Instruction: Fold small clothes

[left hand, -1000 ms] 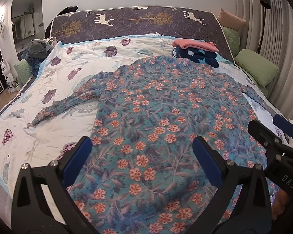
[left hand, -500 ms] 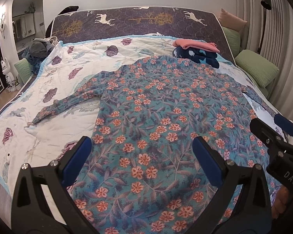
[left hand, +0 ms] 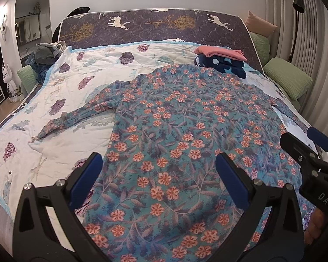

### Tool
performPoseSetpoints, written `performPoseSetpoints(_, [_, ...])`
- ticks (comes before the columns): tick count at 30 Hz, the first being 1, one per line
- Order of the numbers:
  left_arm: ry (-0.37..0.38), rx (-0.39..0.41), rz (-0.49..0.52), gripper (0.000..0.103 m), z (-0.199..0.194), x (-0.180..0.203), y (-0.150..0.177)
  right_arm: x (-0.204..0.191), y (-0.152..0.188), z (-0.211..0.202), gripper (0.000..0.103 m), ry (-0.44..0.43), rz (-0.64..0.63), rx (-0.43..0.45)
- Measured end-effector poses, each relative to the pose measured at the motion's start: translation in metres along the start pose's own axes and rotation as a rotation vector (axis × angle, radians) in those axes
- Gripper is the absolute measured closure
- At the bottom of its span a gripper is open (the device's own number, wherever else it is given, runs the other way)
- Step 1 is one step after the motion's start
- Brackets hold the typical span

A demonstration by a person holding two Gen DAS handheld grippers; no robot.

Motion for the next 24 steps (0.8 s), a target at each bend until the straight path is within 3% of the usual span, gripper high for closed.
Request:
performPoseSetpoints(11, [-0.01, 0.005, -0.042, 0.0, 0.003, -0.015, -0.008, -0.006, -0.01, 0.002, 0.012, 0.0, -0.016, 0.005])
performPoseSetpoints(24, [-0.01, 0.013, -0.064, 0.0, 0.011, -0.027, -0.018, -0.014, -0.029, 0.01, 0.019, 0.002, -0.036, 0.01])
Point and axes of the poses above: each gripper's, at about its wrist camera, not at the fingertips, and z roughly the way its jaws point, x to its right, y to its underside, the point moved 5 cm from there along z, roughly the way its jaws point, and after that the axes turned 14 degrees about -z, right-handed, at the moved point
